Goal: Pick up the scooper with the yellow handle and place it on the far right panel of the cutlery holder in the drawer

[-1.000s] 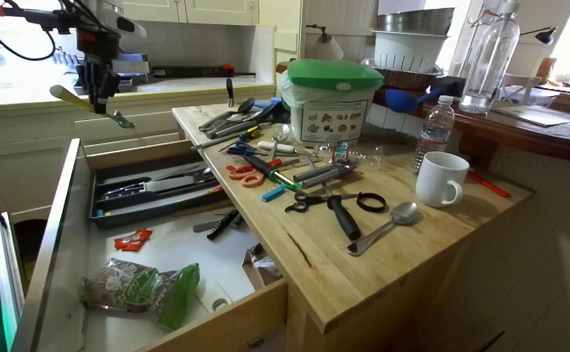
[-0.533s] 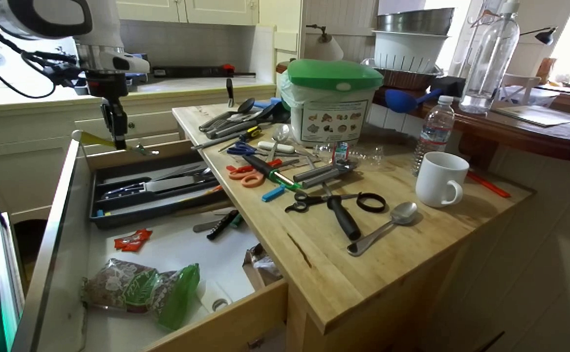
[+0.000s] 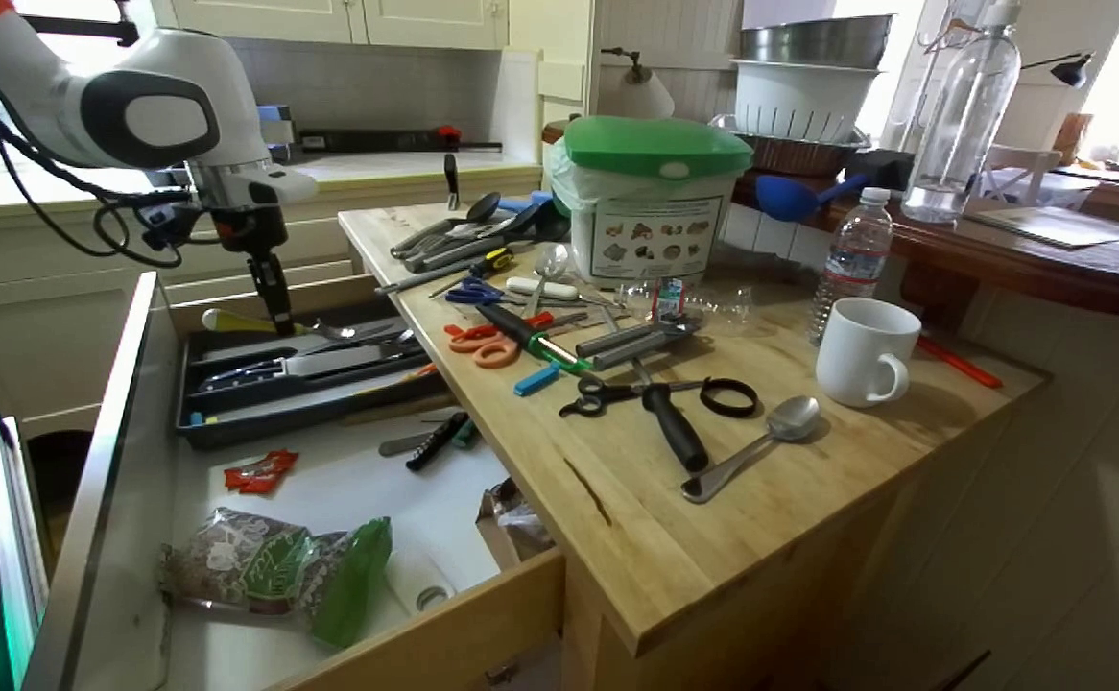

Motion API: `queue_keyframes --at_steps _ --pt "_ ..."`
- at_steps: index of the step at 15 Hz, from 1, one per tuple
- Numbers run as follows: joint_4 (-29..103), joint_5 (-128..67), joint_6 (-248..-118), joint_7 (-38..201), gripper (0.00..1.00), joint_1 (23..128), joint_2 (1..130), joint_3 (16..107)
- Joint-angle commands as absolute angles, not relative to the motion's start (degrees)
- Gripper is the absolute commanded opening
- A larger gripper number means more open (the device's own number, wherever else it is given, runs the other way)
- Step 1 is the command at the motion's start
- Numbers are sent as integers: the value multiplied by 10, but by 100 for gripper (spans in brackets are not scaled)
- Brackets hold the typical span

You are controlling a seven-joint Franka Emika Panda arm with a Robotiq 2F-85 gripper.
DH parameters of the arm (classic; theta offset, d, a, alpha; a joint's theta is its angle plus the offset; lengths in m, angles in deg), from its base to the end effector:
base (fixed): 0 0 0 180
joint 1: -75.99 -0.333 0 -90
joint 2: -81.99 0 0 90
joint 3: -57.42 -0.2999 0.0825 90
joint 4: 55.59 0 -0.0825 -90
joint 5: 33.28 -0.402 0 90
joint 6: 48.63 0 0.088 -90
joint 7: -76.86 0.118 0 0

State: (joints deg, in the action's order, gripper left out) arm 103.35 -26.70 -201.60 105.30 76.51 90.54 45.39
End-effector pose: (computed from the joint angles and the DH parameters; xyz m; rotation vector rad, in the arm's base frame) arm 0.3923 0.0782 0.2178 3.0587 -0.3005 0.1027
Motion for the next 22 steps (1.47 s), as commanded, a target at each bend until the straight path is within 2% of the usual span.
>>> queue_keyframes --at_steps 1,8,11,12,13,16,17,22 --pt "1033 -180 -2066 1134 4 783 856 455" --pt "1005 37 -2067 1310 4 816 796 466" --pt "985 51 -2077 1322 4 814 765 468" --pt "1002 35 -2054 1303 4 812 796 466" --pt "999 35 -2056 1303 18 812 789 466" --pt "999 35 -2056 1303 18 812 789 466" --pt "999 35 -2056 1303 4 812 789 466" --pt "982 95 -2088 1363 4 807 752 474"
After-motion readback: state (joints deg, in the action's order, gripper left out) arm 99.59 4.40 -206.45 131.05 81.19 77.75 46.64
